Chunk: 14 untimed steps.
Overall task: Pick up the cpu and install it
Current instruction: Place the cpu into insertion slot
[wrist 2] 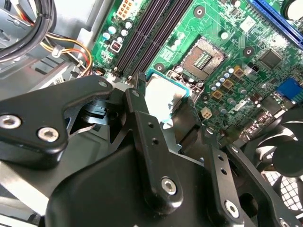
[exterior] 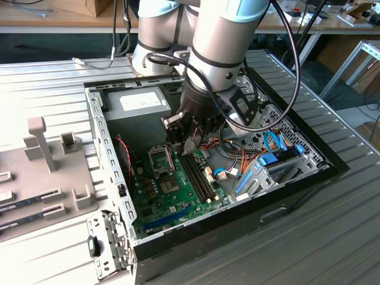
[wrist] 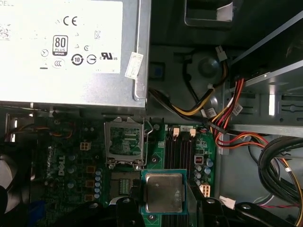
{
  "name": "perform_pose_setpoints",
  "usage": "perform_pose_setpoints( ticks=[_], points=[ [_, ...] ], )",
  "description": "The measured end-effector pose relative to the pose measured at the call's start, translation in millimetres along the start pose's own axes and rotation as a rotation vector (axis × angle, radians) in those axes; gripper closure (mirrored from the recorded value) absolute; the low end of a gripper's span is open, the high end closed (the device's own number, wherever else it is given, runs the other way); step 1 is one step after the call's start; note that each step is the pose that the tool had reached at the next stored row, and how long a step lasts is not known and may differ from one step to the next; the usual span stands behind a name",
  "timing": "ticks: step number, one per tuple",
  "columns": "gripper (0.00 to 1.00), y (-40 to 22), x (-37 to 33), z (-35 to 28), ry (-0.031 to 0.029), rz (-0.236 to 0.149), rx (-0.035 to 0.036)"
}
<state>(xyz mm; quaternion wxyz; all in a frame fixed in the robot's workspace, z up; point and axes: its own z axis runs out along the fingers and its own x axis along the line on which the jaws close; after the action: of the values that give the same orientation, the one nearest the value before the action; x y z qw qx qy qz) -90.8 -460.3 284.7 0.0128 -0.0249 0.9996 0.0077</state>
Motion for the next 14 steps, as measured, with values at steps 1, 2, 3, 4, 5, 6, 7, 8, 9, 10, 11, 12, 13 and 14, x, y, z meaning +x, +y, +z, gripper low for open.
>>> perform_pose_setpoints(
  ticks=[1, 2, 3, 4, 5, 6, 7, 8, 9, 10, 11, 12, 13, 14],
  points=[
    [0.53, -0.1, 0.3, 1.0, 0.0000, 0.000, 0.0000],
    [0.53, -0.2, 0.5, 1.6, 0.0000, 0.000, 0.0000],
    [0.53, -0.2, 0.8, 2.6, 0.0000, 0.000, 0.0001],
    [0.53, -0.4, 1.1, 3.2, 0.0001, 0.000, 0.0002],
    [0.53, -0.6, 1.7, 4.0, 0.0001, 0.000, 0.0003],
    [0.53, -0.6, 2.0, 4.7, 0.0000, 0.000, 0.0000],
    [0.53, -0.7, 2.4, 5.7, 0.0000, 0.000, 0.0000],
    [0.53, -0.8, 2.7, 6.2, 0.0001, 0.000, 0.0002],
    [0.53, -1.1, 3.6, 7.2, 0.0001, 0.000, 0.0001],
    [0.53, -1.4, 4.2, 7.7, 0.0001, 0.000, 0.0000],
    [0.53, -1.6, 4.9, 8.1, 0.0000, 0.000, 0.0000],
    [0.53, -2.0, 6.3, 8.5, 0.0001, 0.000, 0.0001],
    [0.53, -2.1, 7.1, 9.1, 0.0000, 0.000, -0.0001],
    [0.53, -2.4, 8.6, 9.5, 0.0001, 0.000, 0.0001]
  ],
)
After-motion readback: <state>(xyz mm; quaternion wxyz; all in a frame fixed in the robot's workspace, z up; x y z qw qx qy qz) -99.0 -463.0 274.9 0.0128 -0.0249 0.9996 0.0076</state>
